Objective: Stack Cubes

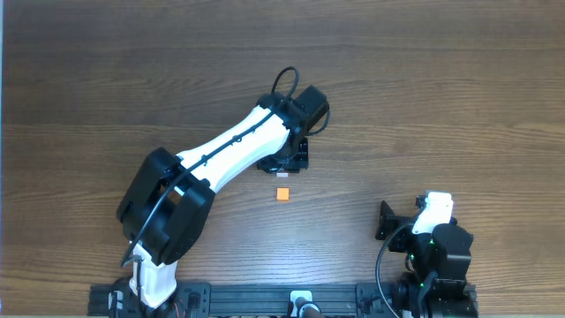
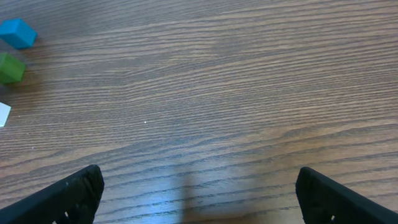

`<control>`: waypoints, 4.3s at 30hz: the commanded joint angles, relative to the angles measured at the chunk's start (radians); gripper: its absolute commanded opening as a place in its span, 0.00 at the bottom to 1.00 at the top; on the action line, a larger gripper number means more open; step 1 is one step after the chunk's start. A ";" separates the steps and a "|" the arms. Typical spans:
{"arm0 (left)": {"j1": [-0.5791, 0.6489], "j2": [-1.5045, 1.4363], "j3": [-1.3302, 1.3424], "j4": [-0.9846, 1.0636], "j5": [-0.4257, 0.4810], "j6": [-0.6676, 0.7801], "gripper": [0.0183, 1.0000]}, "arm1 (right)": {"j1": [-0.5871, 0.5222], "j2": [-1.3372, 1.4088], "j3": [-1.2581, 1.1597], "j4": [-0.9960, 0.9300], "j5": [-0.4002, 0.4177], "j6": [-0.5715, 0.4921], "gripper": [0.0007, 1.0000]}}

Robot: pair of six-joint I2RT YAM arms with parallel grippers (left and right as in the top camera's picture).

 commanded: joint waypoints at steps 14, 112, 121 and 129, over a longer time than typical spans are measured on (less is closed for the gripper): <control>0.021 0.034 0.016 0.004 -0.005 -0.018 0.02 | -0.005 -0.009 -0.003 0.000 -0.004 -0.005 0.99; -0.081 -0.061 -0.213 0.084 0.086 0.002 0.48 | -0.005 -0.009 -0.003 0.000 -0.004 -0.005 0.99; -0.081 -0.061 -0.213 0.101 0.073 0.002 0.40 | -0.005 -0.009 -0.003 0.000 -0.004 -0.005 0.99; -0.081 -0.061 -0.213 0.101 0.069 0.002 0.36 | -0.005 -0.009 -0.003 0.000 -0.004 -0.005 0.99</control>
